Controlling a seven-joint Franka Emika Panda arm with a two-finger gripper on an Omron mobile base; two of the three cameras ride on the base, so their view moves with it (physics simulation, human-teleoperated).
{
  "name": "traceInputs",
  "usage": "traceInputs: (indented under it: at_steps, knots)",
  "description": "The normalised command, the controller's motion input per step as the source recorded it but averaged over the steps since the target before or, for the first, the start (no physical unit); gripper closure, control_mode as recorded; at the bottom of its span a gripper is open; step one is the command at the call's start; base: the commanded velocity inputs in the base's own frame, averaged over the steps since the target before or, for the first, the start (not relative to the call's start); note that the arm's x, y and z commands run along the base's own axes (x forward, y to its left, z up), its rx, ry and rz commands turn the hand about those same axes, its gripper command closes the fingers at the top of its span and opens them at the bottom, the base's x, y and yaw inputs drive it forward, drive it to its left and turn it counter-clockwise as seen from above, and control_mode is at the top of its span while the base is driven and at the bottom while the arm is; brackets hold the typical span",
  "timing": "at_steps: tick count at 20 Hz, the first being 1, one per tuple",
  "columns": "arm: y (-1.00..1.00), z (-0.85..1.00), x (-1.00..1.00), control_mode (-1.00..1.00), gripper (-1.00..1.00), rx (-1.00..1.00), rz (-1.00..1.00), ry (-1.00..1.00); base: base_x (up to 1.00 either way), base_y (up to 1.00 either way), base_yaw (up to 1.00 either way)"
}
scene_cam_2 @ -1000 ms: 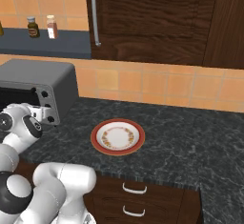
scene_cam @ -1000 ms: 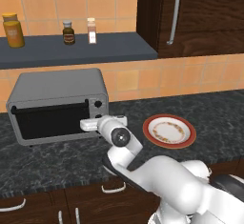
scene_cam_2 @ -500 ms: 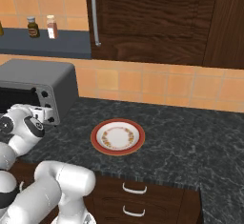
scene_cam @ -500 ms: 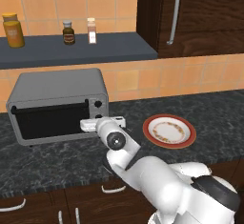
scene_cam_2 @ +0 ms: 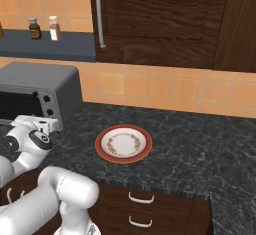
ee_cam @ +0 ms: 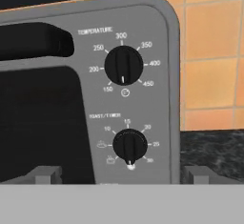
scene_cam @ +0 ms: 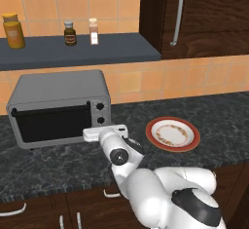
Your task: Pick up the kebab skewer and baguette bread, and place them inside the toaster oven. Close the toaster oven door and start by setting the timer.
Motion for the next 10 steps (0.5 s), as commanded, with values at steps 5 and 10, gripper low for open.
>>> traceInputs:
  at_steps: [5,10]
  knots:
    - [0.00,0.00,0.20,-1.00,-1.00,0.00,0.00,0.00,0.00,0.00,0.00]
    - [0.00,0.00,0.23,-1.00,-1.00,0.00,0.00,0.00,0.00,0.00,0.00]
